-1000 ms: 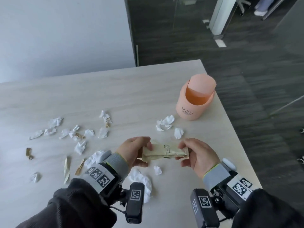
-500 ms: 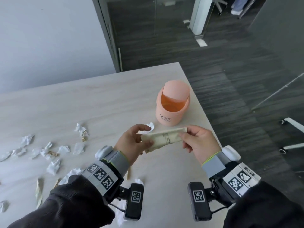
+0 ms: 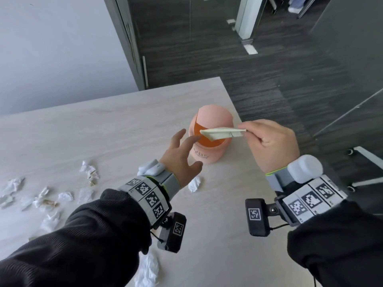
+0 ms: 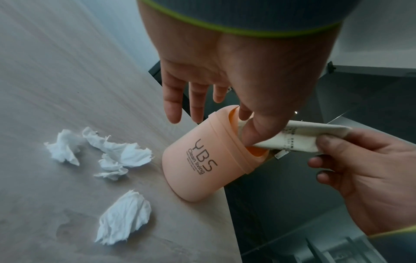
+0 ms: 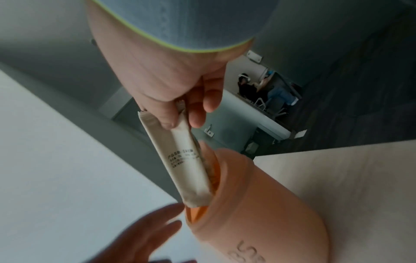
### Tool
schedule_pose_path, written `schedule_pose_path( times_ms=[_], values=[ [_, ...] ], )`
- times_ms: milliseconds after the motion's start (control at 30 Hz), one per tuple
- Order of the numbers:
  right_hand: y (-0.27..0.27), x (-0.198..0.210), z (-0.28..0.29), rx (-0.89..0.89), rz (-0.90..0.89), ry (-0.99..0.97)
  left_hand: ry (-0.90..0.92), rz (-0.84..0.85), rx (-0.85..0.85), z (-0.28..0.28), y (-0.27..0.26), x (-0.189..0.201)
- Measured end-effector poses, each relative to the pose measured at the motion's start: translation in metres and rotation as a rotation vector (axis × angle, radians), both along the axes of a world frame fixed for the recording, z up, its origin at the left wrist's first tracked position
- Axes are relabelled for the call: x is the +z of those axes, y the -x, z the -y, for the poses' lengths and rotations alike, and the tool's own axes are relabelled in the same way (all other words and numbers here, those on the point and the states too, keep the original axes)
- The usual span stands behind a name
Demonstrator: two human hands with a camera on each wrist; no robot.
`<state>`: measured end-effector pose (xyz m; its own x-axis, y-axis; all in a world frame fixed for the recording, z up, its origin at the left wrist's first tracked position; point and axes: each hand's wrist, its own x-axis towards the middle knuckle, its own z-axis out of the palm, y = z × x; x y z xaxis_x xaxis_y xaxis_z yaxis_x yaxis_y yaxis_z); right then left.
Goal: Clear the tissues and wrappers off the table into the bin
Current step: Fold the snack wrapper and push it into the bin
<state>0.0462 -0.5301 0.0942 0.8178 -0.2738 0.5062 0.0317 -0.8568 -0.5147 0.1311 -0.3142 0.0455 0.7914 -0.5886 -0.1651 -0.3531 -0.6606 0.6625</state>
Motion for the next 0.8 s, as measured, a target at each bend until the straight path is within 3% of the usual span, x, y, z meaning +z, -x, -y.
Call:
schedule_pose_path(
  times_ms=[200,467,633,733,800],
  values=[
    [-0.020,-0.034,-0.022,0.173,-0.250,0.160,-0.049,-0.006,-0.038,0.007,-0.004,-0.014],
    [-0.033,-0.051,-0.038,0.167,-0.393,0.231,-0.019,-0.019,0.012,0.011,0.001,-0.021],
    [-0.040,-0.046,-0.042,0.126,-0.659,0.214,-0.023,-0.045,-0.003,0.012,0.002,-0.019],
    [-0.039,-0.037,-0.045,0.144,-0.639,0.121,0.025,-0.086,-0.001,0.008,0.001,-0.017],
    [-0.033,-0.032,-0.045,0.146,-0.510,0.052,0.082,-0.114,0.019,-0.003,-0.001,-0.013]
  ],
)
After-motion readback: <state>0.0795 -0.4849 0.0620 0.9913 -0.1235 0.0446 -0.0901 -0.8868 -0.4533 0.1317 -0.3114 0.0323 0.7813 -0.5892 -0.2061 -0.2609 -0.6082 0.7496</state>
